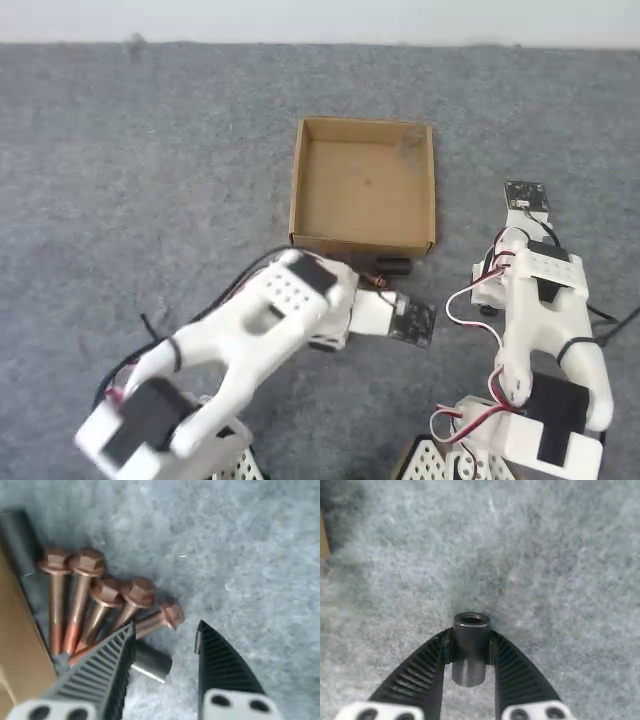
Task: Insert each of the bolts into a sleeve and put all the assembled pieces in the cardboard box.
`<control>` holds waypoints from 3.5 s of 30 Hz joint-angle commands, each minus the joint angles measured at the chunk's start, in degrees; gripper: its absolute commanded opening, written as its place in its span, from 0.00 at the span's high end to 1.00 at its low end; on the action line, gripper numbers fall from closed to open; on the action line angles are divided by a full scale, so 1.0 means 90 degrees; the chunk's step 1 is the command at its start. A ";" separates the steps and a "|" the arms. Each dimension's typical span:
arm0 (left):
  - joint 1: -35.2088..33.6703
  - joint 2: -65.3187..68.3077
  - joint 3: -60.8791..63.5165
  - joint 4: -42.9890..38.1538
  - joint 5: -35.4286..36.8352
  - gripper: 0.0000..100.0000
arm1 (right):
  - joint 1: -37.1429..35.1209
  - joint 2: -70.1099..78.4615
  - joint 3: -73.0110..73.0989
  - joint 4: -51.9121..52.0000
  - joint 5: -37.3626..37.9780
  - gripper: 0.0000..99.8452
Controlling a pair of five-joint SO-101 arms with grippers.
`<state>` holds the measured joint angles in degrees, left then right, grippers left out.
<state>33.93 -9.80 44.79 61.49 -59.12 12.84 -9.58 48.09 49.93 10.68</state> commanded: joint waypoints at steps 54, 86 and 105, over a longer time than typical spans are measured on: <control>-0.0254 0.1094 -0.1802 -0.1319 0.5519 0.96 | -0.0093 -0.0239 -0.0039 -0.0083 0.0088 0.99; -0.0860 0.1192 -0.1832 -0.1162 0.5402 0.81 | -0.0093 -0.0239 -0.0039 -0.0073 0.0088 0.99; -0.0752 0.2618 -0.2818 -0.0879 0.5187 0.93 | -0.0093 -0.0239 -0.0029 -0.0054 0.0088 0.99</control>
<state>26.81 13.67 21.67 53.14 -12.09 12.57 -9.58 48.09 49.93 10.68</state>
